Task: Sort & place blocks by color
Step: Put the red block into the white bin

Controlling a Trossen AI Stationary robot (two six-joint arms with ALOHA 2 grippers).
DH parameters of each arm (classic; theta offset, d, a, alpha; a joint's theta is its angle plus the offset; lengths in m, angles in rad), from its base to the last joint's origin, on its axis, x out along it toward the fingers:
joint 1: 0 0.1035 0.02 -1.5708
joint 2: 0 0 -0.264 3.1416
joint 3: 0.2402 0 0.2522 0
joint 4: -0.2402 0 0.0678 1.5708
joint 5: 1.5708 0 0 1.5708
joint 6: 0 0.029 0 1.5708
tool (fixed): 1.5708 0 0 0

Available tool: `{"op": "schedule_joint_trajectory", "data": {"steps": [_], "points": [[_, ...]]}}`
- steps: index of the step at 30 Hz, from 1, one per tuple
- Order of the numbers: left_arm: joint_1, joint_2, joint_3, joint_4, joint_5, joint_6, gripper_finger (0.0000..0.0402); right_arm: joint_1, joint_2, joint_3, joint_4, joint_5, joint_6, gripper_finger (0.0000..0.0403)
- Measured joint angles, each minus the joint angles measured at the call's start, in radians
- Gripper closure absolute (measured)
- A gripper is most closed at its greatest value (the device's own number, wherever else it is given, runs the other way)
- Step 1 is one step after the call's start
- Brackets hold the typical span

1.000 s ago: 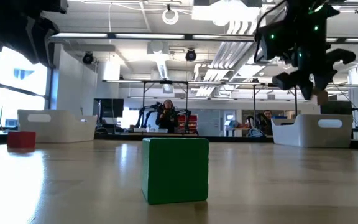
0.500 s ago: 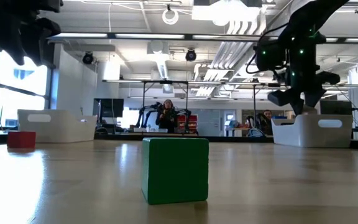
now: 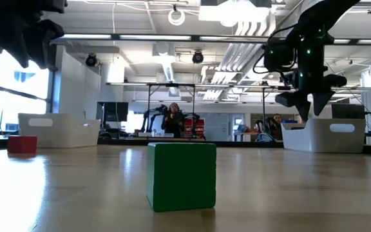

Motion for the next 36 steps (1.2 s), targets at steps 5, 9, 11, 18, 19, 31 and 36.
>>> {"op": "schedule_joint_trajectory", "data": {"steps": [5, 9, 11, 18, 19, 31, 36], "points": [[0.0, 0.0, -0.08, 0.035, 0.025, 0.0, 0.0216, 0.038, 0.0, 0.056, -0.036, -0.028, 0.0, 0.0218], [0.0, 0.0, -0.141, 0.099, 0.039, 0.031, 0.0216, 0.083, 0.0, 0.099, -0.068, -0.028, 0.016, 0.0218], [0.0, 0.0, -0.152, 0.108, 0.05, 0.044, 0.0216, 0.111, 0.0, 0.113, -0.078, -0.03, 0.028, 0.0218], [0.001, 0.0, -0.152, 0.113, 0.064, 0.053, 0.0216, 0.232, 0.0, 0.151, -0.093, -0.033, 0.084, 0.0218], [0.001, 0.0, -0.152, 0.113, 0.064, 0.053, 0.0216, 0.248, 0.0, 0.156, -0.093, -0.033, 0.091, 0.0218], [0.162, 0.077, -0.152, 0.128, 0.139, 0.09, 0.0216, 0.4, 0.0, 0.19, -0.084, -0.029, 0.159, 0.0217], [0.238, 0.136, -0.152, 0.128, 0.189, 0.122, 0.0216, 0.43, 0.0, 0.19, -0.082, -0.024, 0.177, 0.0217]]}}
